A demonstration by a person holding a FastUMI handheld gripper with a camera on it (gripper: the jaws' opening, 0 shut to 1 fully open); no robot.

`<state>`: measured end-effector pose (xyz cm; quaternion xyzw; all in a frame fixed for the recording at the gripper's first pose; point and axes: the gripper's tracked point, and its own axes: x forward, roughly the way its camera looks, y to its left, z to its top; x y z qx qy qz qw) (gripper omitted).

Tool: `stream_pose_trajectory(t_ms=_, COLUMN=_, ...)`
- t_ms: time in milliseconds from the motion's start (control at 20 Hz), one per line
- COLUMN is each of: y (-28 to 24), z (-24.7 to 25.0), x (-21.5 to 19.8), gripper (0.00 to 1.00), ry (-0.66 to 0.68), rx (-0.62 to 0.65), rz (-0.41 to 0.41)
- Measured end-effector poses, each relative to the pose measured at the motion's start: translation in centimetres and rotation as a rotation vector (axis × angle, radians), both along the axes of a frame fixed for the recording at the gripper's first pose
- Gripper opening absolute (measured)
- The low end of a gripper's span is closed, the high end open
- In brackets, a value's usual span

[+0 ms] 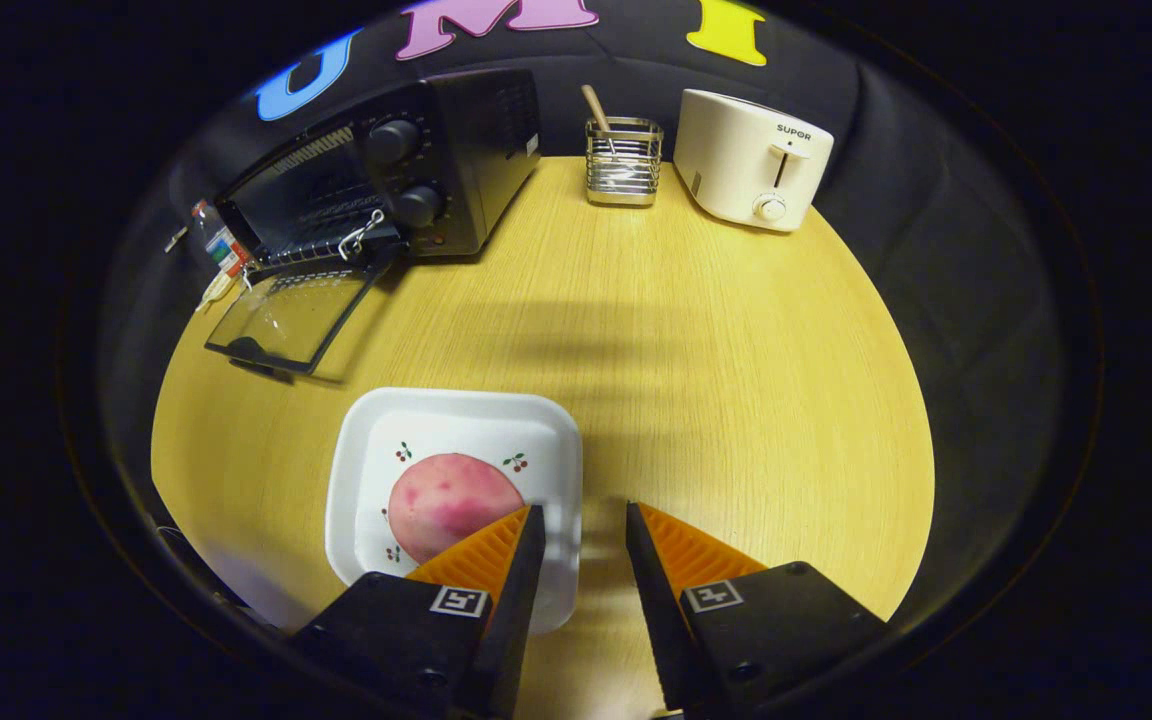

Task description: Open the toaster oven, put the food inside, and close the toaster oven door.

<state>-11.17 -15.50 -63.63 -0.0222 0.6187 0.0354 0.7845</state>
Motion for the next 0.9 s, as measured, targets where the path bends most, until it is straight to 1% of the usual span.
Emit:
stream_pose_trajectory(t_ms=100, y=0.28, z=-0.09, x=-0.27, gripper=0.57, ry=0.030, rx=0.017, rz=-0.004)
stream_pose_trajectory(t_ms=150, y=0.49, z=-0.93, x=-0.06, gripper=0.56, ry=0.025, rx=0.018, rz=-0.012)
stream_pose_trajectory(t_ms=200, y=0.24, z=-0.09, x=0.23, gripper=0.36, ry=0.031, rx=0.020, rz=-0.020)
stream_pose_trajectory(t_ms=250, y=0.44, z=-0.55, x=0.16, gripper=0.17, ry=0.041, rx=0.024, rz=-0.023)
stream_pose_trajectory(t_ms=300, y=0.56, z=-0.41, x=0.11, gripper=0.20, ry=0.048, rx=0.026, rz=-0.029)
stream_pose_trajectory(t_ms=400, y=0.60, z=-0.45, x=0.04, gripper=0.18, ry=0.069, rx=0.026, rz=-0.024)
stream_pose_trajectory(t_ms=450, y=0.65, z=-0.47, x=-0.04, gripper=0.18, ry=0.084, rx=0.024, rz=-0.012)
stream_pose_trajectory(t_ms=550, y=0.72, z=-0.58, x=-0.15, gripper=0.18, ry=0.116, rx=0.011, rz=0.040)
stream_pose_trajectory(t_ms=600, y=0.84, z=-0.82, x=-0.16, gripper=0.18, ry=0.128, rx=0.014, rz=0.042)
stream_pose_trajectory(t_ms=650, y=0.91, z=-0.40, x=-0.19, gripper=0.07, ry=0.162, rx=0.027, rz=0.026)
stream_pose_trajectory(t_ms=900, y=0.96, z=-0.73, x=-0.22, gripper=0.06, ry=0.217, rx=0.081, rz=-0.035)
